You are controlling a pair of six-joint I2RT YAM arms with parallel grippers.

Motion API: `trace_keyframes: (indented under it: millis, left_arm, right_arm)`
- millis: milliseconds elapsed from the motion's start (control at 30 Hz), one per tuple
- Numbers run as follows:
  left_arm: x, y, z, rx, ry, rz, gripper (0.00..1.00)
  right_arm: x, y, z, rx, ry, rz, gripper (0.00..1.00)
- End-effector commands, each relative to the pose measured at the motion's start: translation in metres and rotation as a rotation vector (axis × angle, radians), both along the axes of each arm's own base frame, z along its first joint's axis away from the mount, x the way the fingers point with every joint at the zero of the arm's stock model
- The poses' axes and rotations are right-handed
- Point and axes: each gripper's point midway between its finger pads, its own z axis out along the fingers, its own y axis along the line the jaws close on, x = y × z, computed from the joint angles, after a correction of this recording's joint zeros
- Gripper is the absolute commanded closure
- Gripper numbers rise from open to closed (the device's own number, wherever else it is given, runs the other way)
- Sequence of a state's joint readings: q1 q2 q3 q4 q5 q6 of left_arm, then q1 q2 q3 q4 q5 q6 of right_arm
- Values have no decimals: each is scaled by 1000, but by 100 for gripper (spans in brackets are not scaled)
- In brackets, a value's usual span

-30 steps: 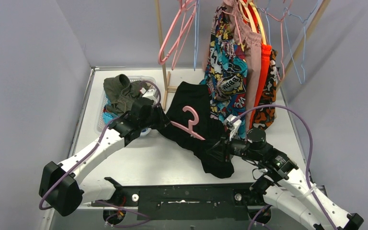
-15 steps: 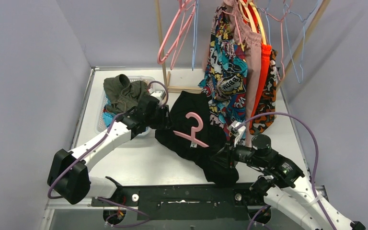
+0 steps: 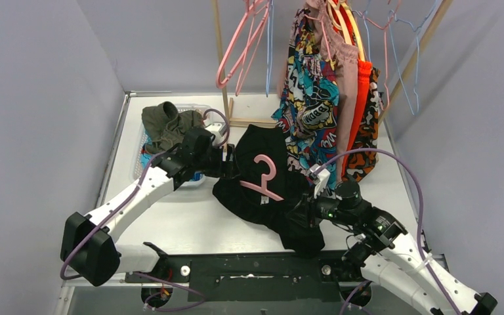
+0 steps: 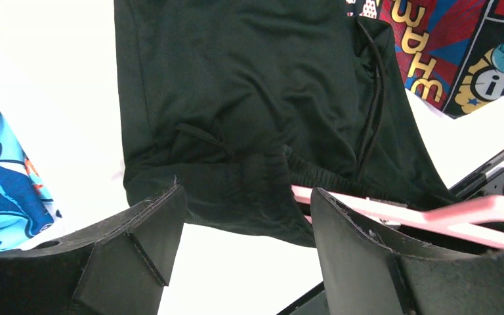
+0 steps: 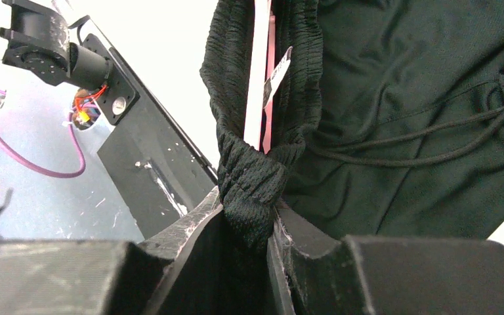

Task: Remove the shorts from the hanger

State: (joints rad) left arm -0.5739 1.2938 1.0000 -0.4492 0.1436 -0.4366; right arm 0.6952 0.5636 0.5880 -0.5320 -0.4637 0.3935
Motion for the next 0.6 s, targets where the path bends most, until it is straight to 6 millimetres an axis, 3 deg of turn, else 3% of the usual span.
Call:
trace_keyframes:
  millis: [0, 67, 267, 433, 500, 567]
  left_arm:
    - [-2, -5, 38, -16, -88, -106, 31]
    - [-7, -7, 35, -22, -69, -121, 31]
    - [-21, -10, -11, 21, 83, -128, 32]
    - [-16, -34, -3, -48, 57, -166, 33]
    - [-13, -40, -2, 10, 48, -192, 33]
    - [-4, -34, -12, 107, 57, -153, 41]
  right_arm:
    - [17, 11, 38, 71, -120, -8, 100]
    - [19, 10, 35, 61, -119, -13, 100]
    - [20, 11, 36, 71, -128, -17, 100]
    - [16, 13, 34, 76, -112, 4, 100]
    - [15, 14, 35, 78, -109, 13, 100]
    - [15, 16, 36, 88, -119, 24, 100]
